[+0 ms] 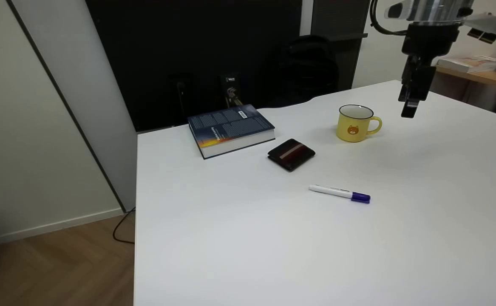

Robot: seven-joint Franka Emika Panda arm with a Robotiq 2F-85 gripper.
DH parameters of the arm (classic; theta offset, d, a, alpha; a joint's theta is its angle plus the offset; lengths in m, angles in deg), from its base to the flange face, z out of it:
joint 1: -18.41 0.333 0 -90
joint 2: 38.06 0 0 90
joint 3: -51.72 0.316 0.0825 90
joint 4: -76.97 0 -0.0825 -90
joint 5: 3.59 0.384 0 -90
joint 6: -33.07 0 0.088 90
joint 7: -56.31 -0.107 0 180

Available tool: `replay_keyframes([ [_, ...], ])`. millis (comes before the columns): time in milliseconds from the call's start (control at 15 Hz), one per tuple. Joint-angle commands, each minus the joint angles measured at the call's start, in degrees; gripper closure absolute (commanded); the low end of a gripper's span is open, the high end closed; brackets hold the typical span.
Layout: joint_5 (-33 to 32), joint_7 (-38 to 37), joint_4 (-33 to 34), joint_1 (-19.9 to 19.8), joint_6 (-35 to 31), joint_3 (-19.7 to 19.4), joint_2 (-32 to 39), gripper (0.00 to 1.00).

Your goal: Put the marker in the yellow mug

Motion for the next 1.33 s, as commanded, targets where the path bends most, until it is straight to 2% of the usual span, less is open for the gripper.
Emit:
replay_keyframes([
  [0,-2.59,1.04,1.99,1.94,-0.10,0.74,0.75,0.00],
  [467,-1.99,0.44,3.27,4.50,0.29,3.69,0.47,0.00],
  [933,-2.13,-10.66,5.51,12.49,6.37,-1.04,-0.37,0.00],
  [1000,-1.99,-6.64,4.45,9.98,4.02,0.86,0.29,0.00],
  [1267,-2.04,-6.88,4.50,10.43,4.23,0.80,0.47,0.00],
])
